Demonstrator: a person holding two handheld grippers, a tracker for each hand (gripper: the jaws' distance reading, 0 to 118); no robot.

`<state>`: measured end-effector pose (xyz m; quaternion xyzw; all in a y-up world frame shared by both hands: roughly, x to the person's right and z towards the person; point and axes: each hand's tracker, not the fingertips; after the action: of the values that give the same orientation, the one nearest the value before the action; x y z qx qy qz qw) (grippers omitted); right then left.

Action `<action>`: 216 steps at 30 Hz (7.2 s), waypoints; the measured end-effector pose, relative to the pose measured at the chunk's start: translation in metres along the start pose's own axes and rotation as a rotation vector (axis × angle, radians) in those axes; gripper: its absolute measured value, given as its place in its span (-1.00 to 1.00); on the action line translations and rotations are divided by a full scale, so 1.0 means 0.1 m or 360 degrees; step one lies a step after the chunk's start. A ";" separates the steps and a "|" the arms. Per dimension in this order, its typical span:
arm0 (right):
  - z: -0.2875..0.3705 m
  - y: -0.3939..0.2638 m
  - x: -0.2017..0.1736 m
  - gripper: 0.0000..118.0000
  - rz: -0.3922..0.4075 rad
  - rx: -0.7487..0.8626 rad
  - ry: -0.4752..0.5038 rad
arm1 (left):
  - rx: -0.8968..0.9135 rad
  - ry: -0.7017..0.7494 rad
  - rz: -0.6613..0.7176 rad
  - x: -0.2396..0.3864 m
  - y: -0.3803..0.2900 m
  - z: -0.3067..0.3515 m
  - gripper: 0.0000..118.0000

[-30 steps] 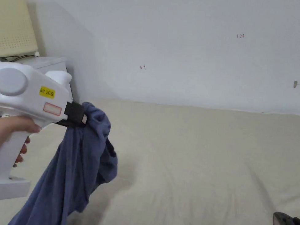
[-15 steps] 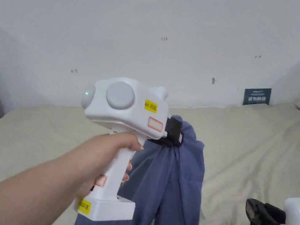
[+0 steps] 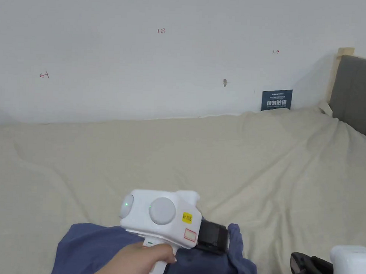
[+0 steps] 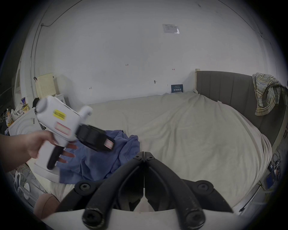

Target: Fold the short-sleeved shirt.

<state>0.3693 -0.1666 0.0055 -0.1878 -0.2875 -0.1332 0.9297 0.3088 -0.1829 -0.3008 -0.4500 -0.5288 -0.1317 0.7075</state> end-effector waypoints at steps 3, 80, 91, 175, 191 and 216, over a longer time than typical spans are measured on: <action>0.03 0.09 -0.04 -1.00 -0.0029 0.0021 0.0022 | 0.0276 -0.0039 0.0058 -0.13 -0.06 0.82 0.95; -2.09 1.33 -0.92 -1.00 0.0103 -0.0671 0.0484 | -0.0083 0.0384 0.0374 -2.48 -0.25 0.74 -0.83; -3.94 0.85 -1.39 0.99 0.0263 -0.1441 0.0016 | -0.0076 0.0347 0.0405 -2.42 -0.43 0.81 -0.83; 0.02 0.38 0.39 -0.90 -0.0159 -0.0522 0.0283 | 0.0575 0.0408 0.0534 -1.13 -1.98 2.36 -0.83; -0.30 0.15 0.75 0.87 -0.0305 -0.0631 0.0139 | 0.0420 0.0363 0.0579 -1.57 -2.17 1.94 0.97; -1.19 1.54 0.67 -1.00 -0.0195 -0.0724 0.0182 | 0.0889 0.0517 0.0323 -0.97 -1.91 2.34 -1.00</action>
<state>0.5354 -0.0890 -0.0882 -0.3668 -0.2079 -0.2611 0.8684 -0.0044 -0.1359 -0.2819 -0.2623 -0.3774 0.0194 0.8879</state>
